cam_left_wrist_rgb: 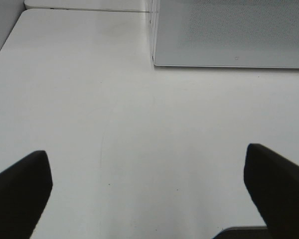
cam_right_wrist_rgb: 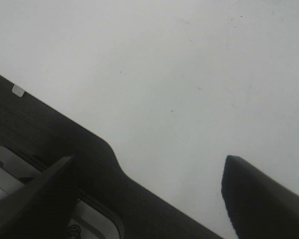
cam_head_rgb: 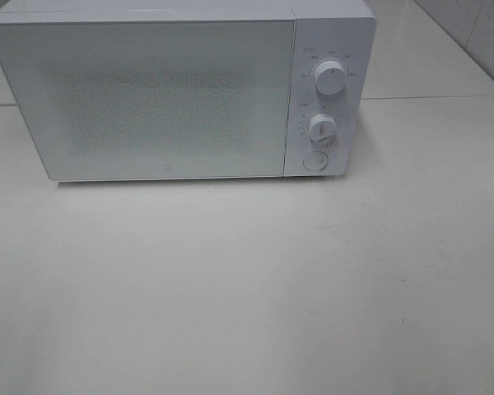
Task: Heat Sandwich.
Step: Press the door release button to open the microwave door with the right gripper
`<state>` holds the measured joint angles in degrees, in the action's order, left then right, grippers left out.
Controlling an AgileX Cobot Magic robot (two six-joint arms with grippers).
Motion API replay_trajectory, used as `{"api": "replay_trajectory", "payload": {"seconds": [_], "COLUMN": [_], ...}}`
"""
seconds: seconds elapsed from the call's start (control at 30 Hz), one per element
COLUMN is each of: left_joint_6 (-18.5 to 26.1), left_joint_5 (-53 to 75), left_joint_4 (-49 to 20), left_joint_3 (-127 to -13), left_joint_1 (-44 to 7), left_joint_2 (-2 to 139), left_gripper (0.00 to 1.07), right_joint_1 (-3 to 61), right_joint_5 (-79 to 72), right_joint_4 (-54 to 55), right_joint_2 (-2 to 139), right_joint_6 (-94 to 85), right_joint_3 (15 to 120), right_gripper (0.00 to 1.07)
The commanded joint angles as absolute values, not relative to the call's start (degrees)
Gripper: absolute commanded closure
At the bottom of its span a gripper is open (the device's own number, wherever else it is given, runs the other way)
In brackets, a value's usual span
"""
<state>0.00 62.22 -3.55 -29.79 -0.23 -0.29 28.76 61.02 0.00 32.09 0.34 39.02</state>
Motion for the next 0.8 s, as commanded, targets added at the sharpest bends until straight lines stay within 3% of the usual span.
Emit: {"api": "replay_trajectory", "payload": {"seconds": [0.03,0.3,0.8], "left_joint_6": [0.0,0.0,0.0], "left_joint_5": [61.5,61.5,61.5], "left_joint_4": [-3.6,-3.6,-3.6], "left_joint_3": [-29.6,-29.6,-29.6], "left_joint_1": [0.1,0.1,0.1], "left_joint_2": [-1.2,-1.2,-1.2], "left_gripper": [0.09,0.09,0.09], "right_joint_1": [26.7,14.9,5.6], "right_joint_5": [63.4,62.1,56.8], "right_joint_4": [-1.1,-1.9,-1.9], "right_joint_2": [27.2,14.0,0.7], "right_joint_6": [2.7,3.0,4.6], "right_joint_3": [39.0,34.9,28.6], "right_gripper": [0.31,0.31,0.31]}}
